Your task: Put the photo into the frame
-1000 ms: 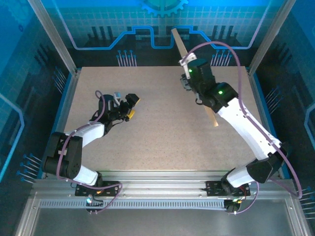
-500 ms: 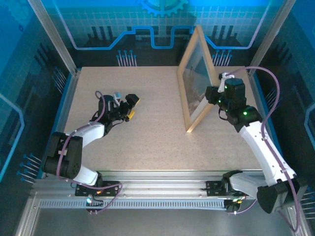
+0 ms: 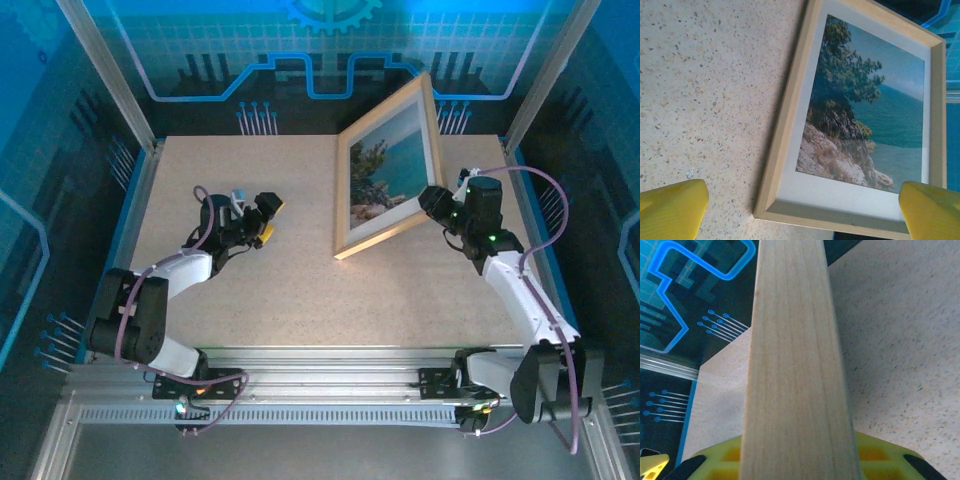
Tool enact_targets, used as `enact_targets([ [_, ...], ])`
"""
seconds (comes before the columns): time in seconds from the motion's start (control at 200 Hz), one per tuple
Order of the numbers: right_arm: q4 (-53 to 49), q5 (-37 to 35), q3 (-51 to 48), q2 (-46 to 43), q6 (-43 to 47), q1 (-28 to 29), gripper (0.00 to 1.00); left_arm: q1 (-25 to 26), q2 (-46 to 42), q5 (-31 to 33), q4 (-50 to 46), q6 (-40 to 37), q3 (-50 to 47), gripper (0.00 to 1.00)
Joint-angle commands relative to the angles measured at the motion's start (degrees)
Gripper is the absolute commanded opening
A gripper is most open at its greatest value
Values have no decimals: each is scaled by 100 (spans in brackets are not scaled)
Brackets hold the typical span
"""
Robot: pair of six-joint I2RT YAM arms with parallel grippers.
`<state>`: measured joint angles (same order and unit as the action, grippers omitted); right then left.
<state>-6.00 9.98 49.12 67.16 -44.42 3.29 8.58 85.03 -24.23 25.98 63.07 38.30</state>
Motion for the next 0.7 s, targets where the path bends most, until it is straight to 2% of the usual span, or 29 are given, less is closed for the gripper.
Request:
enact_targets([
  [0.0,-144,373,-429,278,184,-28,0,-6,-51,91,83,53,-69,99],
  [0.195,501,500,-961,793,-167,-39,0,-5,50,105,76,43,-69,99],
  [0.53,679,1075,-846,2214,30,-114,0,-5,127,199,-430,-387,28,99],
  [0.695,806,1344,-888,2806,-176,-111,0,3,304,251,-583,-545,106,99],
])
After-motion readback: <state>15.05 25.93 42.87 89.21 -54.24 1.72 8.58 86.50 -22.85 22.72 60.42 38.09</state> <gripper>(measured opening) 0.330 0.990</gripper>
